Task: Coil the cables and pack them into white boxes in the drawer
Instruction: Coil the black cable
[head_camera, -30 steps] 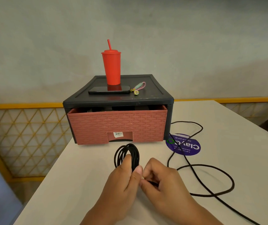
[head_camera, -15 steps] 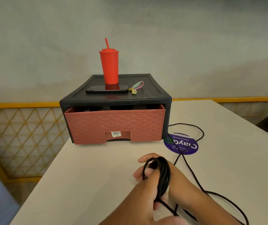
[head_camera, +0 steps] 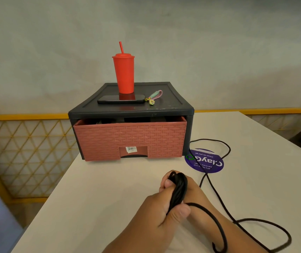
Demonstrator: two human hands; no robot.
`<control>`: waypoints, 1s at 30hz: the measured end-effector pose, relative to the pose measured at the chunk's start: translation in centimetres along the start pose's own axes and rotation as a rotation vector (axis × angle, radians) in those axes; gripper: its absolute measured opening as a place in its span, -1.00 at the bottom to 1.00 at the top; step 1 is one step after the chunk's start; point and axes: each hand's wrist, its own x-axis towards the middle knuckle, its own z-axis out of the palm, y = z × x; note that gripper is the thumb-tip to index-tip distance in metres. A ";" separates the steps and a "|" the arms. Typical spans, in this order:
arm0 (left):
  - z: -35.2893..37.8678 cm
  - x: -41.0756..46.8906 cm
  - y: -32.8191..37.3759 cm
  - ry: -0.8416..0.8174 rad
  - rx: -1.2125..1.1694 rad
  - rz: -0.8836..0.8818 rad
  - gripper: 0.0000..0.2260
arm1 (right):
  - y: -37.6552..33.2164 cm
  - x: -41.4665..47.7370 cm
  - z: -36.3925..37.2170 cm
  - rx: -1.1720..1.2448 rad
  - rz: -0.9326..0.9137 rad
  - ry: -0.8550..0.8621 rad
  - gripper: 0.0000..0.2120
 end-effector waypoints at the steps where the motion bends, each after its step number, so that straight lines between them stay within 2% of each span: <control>1: -0.6 -0.2 0.3 0.012 -0.144 0.045 -0.36 | 0.3 0.2 0.1 0.026 0.056 0.029 -0.84; 2: -0.1 -0.3 0.4 0.007 -0.190 0.042 -0.38 | 0.4 0.1 -0.1 -0.005 0.090 -0.003 -0.83; 4: -1.1 -0.5 1.1 0.136 -0.214 0.022 -0.55 | -0.2 -0.3 -0.5 0.003 0.151 -0.107 -0.87; 6: -0.9 -0.5 1.8 0.266 -0.290 -0.025 -0.67 | -0.7 -0.8 -1.0 -0.046 0.192 -0.124 -0.72; 8: -1.7 -0.2 1.9 0.353 -0.300 -0.051 -0.69 | -1.6 -1.3 -2.0 0.003 0.214 -0.194 -0.61; 10: -2.7 0.0 1.4 0.451 -0.338 -0.163 -0.74 | -1.9 -1.5 -3.4 0.033 0.260 -0.280 -0.46; 13: -4.0 0.2 1.1 0.577 -0.407 -0.329 -0.58 | -2.5 -1.5 -4.7 0.048 0.133 -0.361 -0.42; 15: -4.5 0.4 0.9 0.632 -0.531 -0.387 -0.58 | -2.7 -1.6 -5.0 -0.004 0.037 -0.310 -0.58; 17: -4.6 0.4 1.0 0.622 -0.664 -0.409 -0.67 | -2.9 -1.4 -5.3 -0.073 -0.001 -0.107 -0.77; 20: -4.5 0.2 1.2 0.547 -0.743 -0.452 -0.67 | -2.3 -0.8 -6.5 -0.264 -0.058 0.271 -0.74; 22: -4.1 0.2 1.5 0.482 -0.804 -0.482 -0.66 | -1.4 -0.6 -7.4 -0.429 -0.085 0.399 -0.72; 25: -3.8 0.3 1.7 0.456 -0.924 -0.516 -0.66 | -0.6 -0.6 -7.7 -0.620 -0.108 0.394 -0.65; 30: -4.9 0.6 1.2 0.547 -1.184 -0.524 -0.64 | -0.3 -0.7 -5.9 -0.747 -0.012 0.120 -0.59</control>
